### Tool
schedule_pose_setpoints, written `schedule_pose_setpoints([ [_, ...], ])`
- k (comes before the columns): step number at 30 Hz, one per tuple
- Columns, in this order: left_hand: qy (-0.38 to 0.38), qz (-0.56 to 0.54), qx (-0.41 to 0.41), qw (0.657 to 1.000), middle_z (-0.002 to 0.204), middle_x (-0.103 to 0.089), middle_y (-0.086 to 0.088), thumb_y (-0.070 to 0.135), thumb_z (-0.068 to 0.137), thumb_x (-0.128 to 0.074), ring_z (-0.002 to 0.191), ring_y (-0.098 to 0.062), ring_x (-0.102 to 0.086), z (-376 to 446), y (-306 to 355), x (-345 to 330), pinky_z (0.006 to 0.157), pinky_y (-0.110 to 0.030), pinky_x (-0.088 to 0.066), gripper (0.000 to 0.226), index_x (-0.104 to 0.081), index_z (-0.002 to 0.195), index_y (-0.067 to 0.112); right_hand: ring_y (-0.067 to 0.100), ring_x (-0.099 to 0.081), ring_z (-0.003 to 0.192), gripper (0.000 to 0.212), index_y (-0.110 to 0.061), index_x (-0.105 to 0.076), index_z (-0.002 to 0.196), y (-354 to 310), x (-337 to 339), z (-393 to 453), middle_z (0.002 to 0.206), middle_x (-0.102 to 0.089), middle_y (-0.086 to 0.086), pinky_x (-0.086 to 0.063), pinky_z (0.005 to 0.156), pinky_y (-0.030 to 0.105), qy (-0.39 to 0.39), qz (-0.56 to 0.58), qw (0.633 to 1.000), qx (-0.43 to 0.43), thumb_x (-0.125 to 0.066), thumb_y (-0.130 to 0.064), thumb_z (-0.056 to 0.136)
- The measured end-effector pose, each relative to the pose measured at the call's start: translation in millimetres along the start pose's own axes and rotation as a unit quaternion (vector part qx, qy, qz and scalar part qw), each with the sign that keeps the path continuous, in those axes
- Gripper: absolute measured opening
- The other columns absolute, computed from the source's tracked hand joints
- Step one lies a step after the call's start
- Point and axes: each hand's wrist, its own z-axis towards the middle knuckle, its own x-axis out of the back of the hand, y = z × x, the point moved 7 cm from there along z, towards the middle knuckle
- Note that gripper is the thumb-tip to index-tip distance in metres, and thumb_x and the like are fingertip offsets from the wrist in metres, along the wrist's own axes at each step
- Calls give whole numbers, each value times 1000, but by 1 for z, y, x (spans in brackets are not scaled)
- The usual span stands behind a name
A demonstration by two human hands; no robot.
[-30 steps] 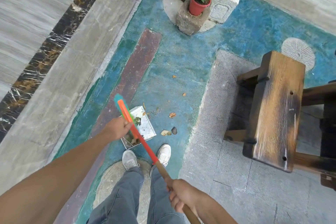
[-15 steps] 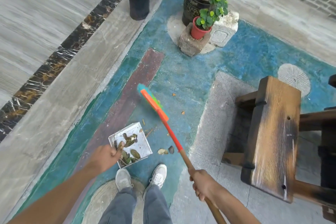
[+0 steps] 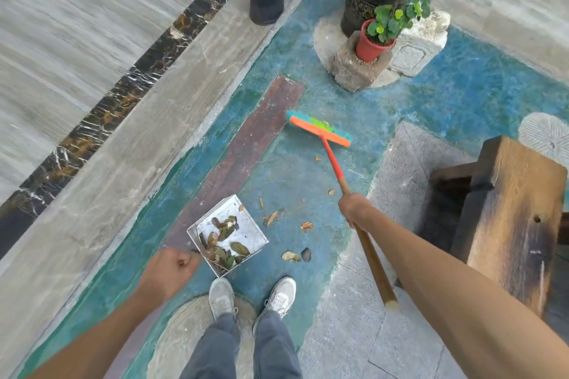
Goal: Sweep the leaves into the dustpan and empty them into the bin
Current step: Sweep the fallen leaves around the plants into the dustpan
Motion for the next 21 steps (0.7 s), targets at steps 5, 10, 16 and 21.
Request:
schedule_pose_setpoints([
  [5,35,-38,65,997,46,-17,3,15,89,-62,44,-13,-17,-17,-32,21,48,-28,-23,54,-22,52,18,25,-54,73,44,1,-42,139,18,-32,3,103,-64,18,-51,83,34,-5,-151,988,13,-32,-7,97],
  [10,78,-87,129,985,46,-20,3,14,88,-59,43,-13,-18,-33,-47,40,47,-24,-22,48,-27,52,20,21,-59,73,41,-1,-44,137,79,-86,-29,94,-60,9,-42,51,22,-34,-313,948,35,-28,-13,101],
  [16,110,-145,168,969,47,-26,-3,11,85,-59,47,-18,-25,-41,-48,56,51,-26,-27,43,-32,52,17,29,-60,102,38,-6,-53,126,140,-99,-65,105,-55,13,-43,69,30,-46,-337,940,21,-32,-20,98],
  [21,127,-163,174,963,49,-26,-5,7,82,-56,49,-17,-24,-48,-56,71,51,-27,-27,40,-32,52,17,14,-48,68,42,-8,-53,124,182,-97,-81,96,-54,4,-26,43,21,-27,-365,930,28,-24,-27,99],
])
